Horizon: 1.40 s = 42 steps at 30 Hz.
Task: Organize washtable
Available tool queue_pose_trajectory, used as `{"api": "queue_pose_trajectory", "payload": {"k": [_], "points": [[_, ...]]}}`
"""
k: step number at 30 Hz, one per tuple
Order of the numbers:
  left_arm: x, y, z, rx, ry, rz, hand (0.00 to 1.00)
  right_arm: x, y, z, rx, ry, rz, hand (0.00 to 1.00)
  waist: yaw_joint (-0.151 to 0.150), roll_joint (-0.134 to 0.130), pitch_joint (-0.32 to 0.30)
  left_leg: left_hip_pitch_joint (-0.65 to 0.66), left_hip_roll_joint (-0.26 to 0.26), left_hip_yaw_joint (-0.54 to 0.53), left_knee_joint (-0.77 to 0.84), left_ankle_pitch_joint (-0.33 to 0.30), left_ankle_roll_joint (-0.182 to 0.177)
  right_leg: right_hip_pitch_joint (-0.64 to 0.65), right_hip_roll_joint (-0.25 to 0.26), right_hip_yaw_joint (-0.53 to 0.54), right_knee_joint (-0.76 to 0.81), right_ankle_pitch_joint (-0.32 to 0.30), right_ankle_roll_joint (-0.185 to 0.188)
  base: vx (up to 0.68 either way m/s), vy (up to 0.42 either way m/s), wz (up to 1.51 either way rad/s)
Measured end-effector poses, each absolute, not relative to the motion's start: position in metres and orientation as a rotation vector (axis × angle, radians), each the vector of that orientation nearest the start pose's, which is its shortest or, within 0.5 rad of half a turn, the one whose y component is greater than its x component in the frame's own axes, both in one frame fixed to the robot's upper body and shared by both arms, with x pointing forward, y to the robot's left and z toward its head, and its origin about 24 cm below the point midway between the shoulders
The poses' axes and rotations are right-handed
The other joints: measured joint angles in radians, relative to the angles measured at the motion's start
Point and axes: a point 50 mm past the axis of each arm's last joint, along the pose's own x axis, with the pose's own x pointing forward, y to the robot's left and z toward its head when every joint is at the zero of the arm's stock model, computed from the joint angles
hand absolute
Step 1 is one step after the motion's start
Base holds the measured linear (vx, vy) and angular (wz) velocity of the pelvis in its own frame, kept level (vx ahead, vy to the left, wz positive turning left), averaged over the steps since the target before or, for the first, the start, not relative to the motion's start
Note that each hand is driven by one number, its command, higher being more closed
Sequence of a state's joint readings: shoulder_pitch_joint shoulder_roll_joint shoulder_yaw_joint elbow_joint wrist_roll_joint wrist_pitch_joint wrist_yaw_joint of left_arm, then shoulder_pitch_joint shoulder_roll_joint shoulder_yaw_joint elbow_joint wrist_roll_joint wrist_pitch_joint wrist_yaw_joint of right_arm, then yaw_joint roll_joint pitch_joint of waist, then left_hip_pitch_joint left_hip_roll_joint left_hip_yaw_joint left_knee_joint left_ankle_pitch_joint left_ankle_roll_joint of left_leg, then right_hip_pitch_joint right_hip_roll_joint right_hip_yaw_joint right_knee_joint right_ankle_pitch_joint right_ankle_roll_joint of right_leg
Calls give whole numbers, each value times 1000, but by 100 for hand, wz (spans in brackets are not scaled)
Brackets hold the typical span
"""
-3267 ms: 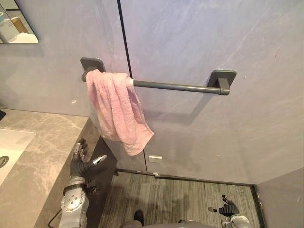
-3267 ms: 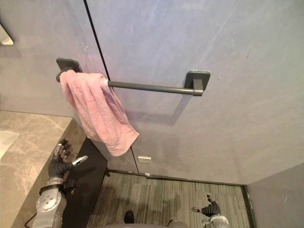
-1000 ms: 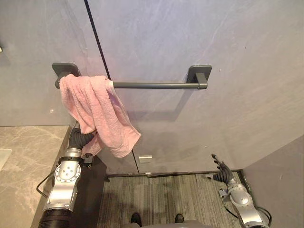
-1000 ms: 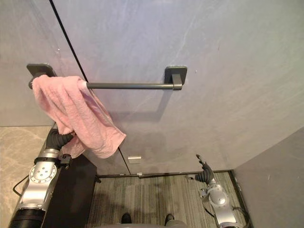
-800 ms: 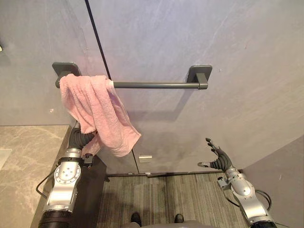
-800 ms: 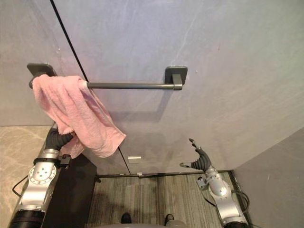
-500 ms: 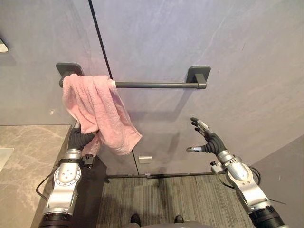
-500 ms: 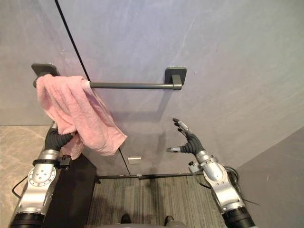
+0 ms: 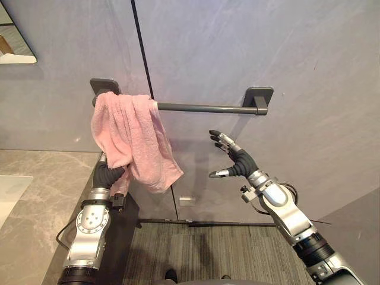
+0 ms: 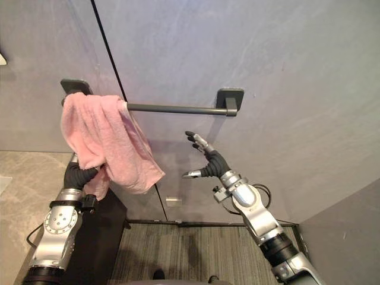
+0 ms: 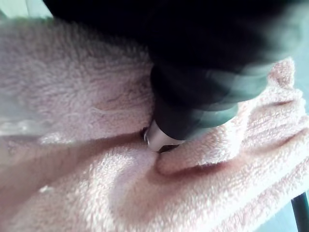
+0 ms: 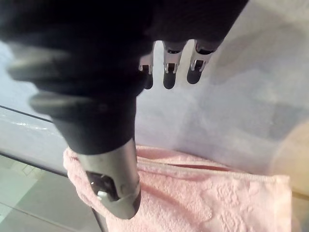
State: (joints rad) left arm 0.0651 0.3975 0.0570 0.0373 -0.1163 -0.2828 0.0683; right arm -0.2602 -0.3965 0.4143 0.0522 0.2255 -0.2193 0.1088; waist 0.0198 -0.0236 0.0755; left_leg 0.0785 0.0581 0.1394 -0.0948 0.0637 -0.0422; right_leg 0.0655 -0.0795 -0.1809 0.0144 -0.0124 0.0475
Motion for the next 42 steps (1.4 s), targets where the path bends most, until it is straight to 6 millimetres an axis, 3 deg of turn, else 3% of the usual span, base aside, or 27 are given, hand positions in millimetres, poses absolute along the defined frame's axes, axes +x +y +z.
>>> {"api": "queue_pose_trajectory", "payload": {"k": [15,19,30,31,42], "points": [[241,234,67,249,-203,81,100,297,-62,99,-154,-279,670,0,28,-3,-2,-13,10,-10,0,4,-5,3,12,-10,-17,5,-7,-2,-4,2],[246,233,68,247,-206,78,100,303,-61,97,-163,-260,660,0,51,-3,-2,-14,12,-13,0,5,-7,4,14,-11,-18,6,-8,0,0,0],[247,231,66,233,-200,71,100,316,-46,106,-178,-259,662,0,57,-6,-3,-29,13,-35,0,9,-11,4,16,-33,-25,6,-8,-10,-3,6],[247,230,66,233,-199,67,100,316,-44,105,-171,-258,663,100,64,-7,-3,-31,13,-36,0,9,-11,4,17,-34,-27,6,-8,0,0,0],[250,229,70,225,-219,64,100,327,-36,116,-167,-271,651,100,80,-11,-2,-38,20,-43,0,11,-15,4,25,-37,-33,7,-10,-2,-2,1]]}}
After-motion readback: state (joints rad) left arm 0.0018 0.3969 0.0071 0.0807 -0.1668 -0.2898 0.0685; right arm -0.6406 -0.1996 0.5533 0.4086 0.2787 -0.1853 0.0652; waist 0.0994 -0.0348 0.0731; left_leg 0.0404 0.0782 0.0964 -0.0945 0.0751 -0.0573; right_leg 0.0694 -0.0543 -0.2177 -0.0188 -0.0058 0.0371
